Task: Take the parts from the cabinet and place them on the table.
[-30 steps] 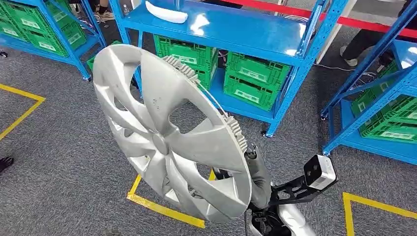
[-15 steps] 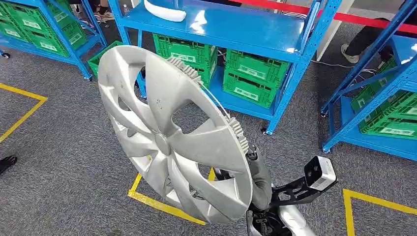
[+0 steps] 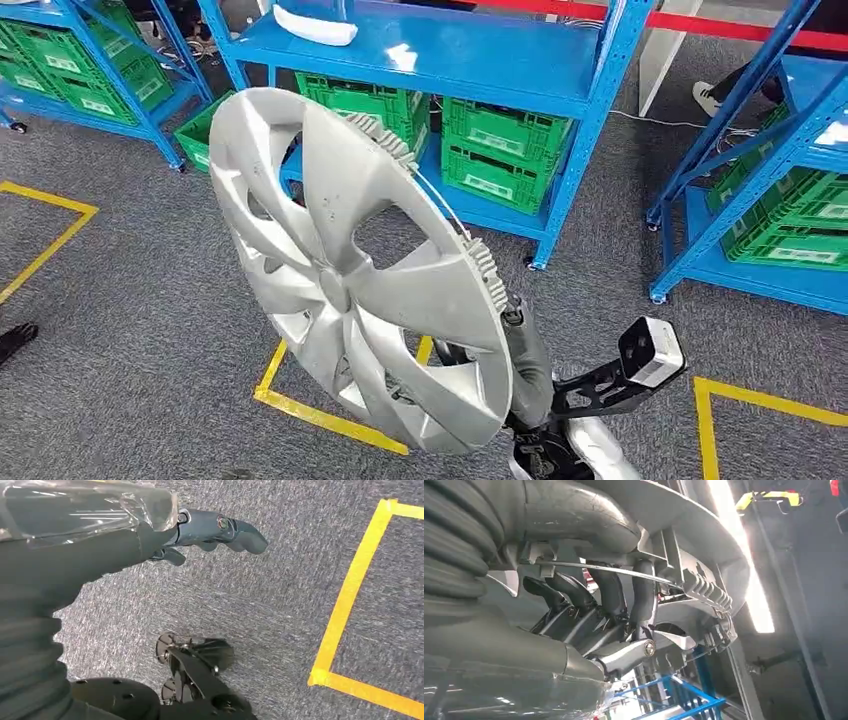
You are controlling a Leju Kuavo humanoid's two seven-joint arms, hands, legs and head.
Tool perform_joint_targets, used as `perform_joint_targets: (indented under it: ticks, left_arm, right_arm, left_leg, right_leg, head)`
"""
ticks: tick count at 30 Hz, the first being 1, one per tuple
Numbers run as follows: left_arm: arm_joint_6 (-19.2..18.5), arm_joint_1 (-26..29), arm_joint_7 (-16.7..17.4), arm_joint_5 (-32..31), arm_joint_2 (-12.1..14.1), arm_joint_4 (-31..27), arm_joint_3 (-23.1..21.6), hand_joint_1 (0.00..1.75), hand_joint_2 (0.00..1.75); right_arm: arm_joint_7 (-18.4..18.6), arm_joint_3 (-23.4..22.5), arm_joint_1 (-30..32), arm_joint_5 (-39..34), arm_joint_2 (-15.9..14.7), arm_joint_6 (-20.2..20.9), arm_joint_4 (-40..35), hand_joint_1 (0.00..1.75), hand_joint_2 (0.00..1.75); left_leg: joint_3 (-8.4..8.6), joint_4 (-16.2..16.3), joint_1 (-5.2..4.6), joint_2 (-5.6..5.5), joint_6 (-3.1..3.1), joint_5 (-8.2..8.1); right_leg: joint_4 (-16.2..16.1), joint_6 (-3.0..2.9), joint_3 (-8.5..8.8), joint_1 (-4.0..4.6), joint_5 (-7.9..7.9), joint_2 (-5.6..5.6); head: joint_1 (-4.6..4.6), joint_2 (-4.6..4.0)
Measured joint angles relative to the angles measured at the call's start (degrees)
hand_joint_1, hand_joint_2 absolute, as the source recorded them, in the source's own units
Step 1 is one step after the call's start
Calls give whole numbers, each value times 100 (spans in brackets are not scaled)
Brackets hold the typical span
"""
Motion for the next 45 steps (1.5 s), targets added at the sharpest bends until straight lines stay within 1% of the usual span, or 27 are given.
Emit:
perform_joint_targets:
  ticks: [2,3,7,8,9,11,12,13,14,16,17,18,19,22,23,24,25,27,28,29,30,32,33,34,36,38,45]
  left_arm:
    - [0,-1,0,0,0,0,0,0,175]
    - [0,-4,2,0,24,2,0,0,175]
    - [0,3,9,2,15,2,-2,0,175]
    - [-4,1,9,2,13,2,-2,0,175]
    - [-4,-6,7,2,13,2,0,0,175]
    - [-4,-7,9,2,9,2,0,0,175]
    - [-13,-4,9,2,2,2,-2,0,175]
    - [-15,-2,9,2,2,2,-2,0,175]
    - [-20,-3,13,2,-2,2,-2,0,175]
    - [-22,-7,20,2,-7,2,-2,0,175]
    - [-22,-7,22,2,-9,2,-2,0,175]
    - [-37,-8,24,2,-15,2,-2,0,175]
    - [-50,-8,26,2,-15,2,-2,0,175]
    - [-55,-4,33,2,-17,2,-2,0,175]
    - [-55,-8,33,2,-2,2,-2,0,175]
    - [-55,-7,33,2,0,2,-2,0,175]
    - [-55,-7,33,4,0,2,-2,0,175]
    - [-57,-6,35,24,-2,2,-2,0,175]
    - [-59,-3,39,28,-4,2,-2,0,175]
    - [-61,-3,42,31,-4,2,-2,0,175]
    - [-61,-3,44,37,0,2,-2,0,175]
    - [-61,-3,44,39,15,2,-2,0,175]
    - [-61,-4,44,44,15,2,-2,0,175]
    - [-63,-5,44,44,15,2,-2,0,175]
    - [-63,-6,46,46,15,2,-2,0,175]
    - [-72,1,48,48,-2,4,-2,0,175]
    - [-92,-1,50,48,-7,4,-2,0,175]
  right_arm:
    - [0,0,-5,0,4,0,0,175,175]
    - [0,0,-6,-2,15,-2,0,175,175]
    - [0,2,-22,-9,31,0,0,175,175]
    - [0,-4,-21,-9,31,0,0,175,175]
    - [0,-4,-35,-11,28,0,0,175,175]
    - [0,-4,-37,-15,28,0,0,175,175]
    - [0,-2,-34,-13,26,0,2,175,175]
    - [9,0,-29,-13,22,0,13,175,175]
    - [11,0,-22,-15,15,0,28,175,175]
    - [13,-2,-25,-15,13,2,33,175,175]
    - [13,-2,-32,-15,13,2,33,175,175]
    - [13,-2,-44,-15,11,2,33,175,175]
    - [13,-2,-43,-15,15,4,33,175,175]
    - [11,0,-40,-15,15,11,33,175,175]
    - [11,0,-40,-18,20,11,33,175,175]
    - [11,0,-45,-17,22,13,33,175,175]
    - [11,0,-44,-20,33,13,33,175,175]
    - [11,7,-46,-22,48,22,39,175,175]
    - [11,9,-46,-26,50,26,57,175,175]
    - [18,13,-46,-26,50,31,77,175,175]
    - [22,20,-46,-28,52,33,90,175,175]
    - [28,28,-57,-35,66,44,103,175,175]
    - [28,31,-69,-37,77,48,103,175,175]
    - [28,31,-86,-41,79,55,105,175,175]
    - [28,37,-107,-44,92,63,111,175,175]
    - [33,37,-110,-39,85,59,124,175,175]
    - [2,55,-151,166,87,-31,144,175,175]
  left_leg:
    - [589,-1124,-26,-52,123,499]
    - [692,-1283,-43,-88,151,392]
    - [668,-1403,-92,-63,199,435]
    - [713,-1510,-16,-31,232,494]
    - [718,-1535,-42,-27,259,512]
    - [688,-1532,-58,-9,277,522]
    - [675,-1530,-66,6,280,523]
    - [671,-1524,-69,12,281,524]
    - [673,-1522,-70,16,280,524]
    - [674,-1497,-70,15,274,519]
    - [676,-1480,-73,13,258,509]
    - [663,-1466,-92,15,243,501]
    - [643,-1439,-130,12,213,489]
    - [633,-1446,-118,42,146,518]
    - [600,-1404,-103,37,105,466]
    - [559,-1263,-96,14,57,346]
    - [424,-941,-80,4,26,135]
    - [-6,18,-41,3,-40,-313]
    - [-156,344,-31,3,-64,-396]
    - [-187,407,-16,3,-72,-348]
    - [-82,184,5,3,-73,-176]
    - [446,-873,35,-17,-64,366]
    - [643,-1300,50,-105,-54,468]
    - [694,-1388,17,-149,-44,408]
    - [649,-1383,-6,-122,10,413]
    - [644,-1411,5,-124,10,436]
    - [620,-1405,-62,-128,88,464]
  right_leg:
    - [-1,1,24,27,-1,33]
    - [-4,10,4,51,3,35]
    - [-27,90,-50,56,50,44]
    - [35,84,-103,54,-16,29]
    - [224,73,-191,65,-138,17]
    - [1150,34,-627,33,-535,9]
    - [1633,36,-854,30,-697,8]
    - [1893,71,-974,31,-746,8]
    - [1836,122,-941,30,-690,6]
    - [983,231,-499,31,-322,-8]
    - [403,250,-206,36,-117,-43]
    - [-35,192,-8,59,-62,-119]
    - [-47,124,28,62,-26,-100]
    - [-40,53,-13,78,3,-65]
    - [-89,-10,12,-12,44,-59]
    - [-86,-18,13,-12,45,-53]
    - [-86,-63,12,-16,44,-52]
    - [-83,-63,6,-14,43,-50]
    - [-78,-63,6,-14,43,-47]
    - [-73,-60,9,-15,42,-38]
    - [-68,-58,10,-22,40,-19]
    - [-52,-51,22,-38,37,33]
    - [-52,-34,16,-32,30,49]
    - [-31,-5,-23,33,40,61]
    - [-38,42,-63,13,63,80]
    - [-27,-18,-72,21,45,79]
    - [-81,66,-64,-34,94,72]
  head:
    - [0,0]
    - [18,0]
    - [2,0]
    - [7,0]
    - [20,0]
    - [20,0]
    - [20,0]
    - [20,0]
    - [20,0]
    - [20,0]
    - [22,0]
    - [22,0]
    - [15,0]
    - [13,0]
    - [18,0]
    - [11,-2]
    - [4,0]
    - [7,0]
    - [7,0]
    - [7,0]
    - [7,0]
    - [7,0]
    - [7,0]
    - [9,0]
    - [9,0]
    - [15,0]
    - [15,0]
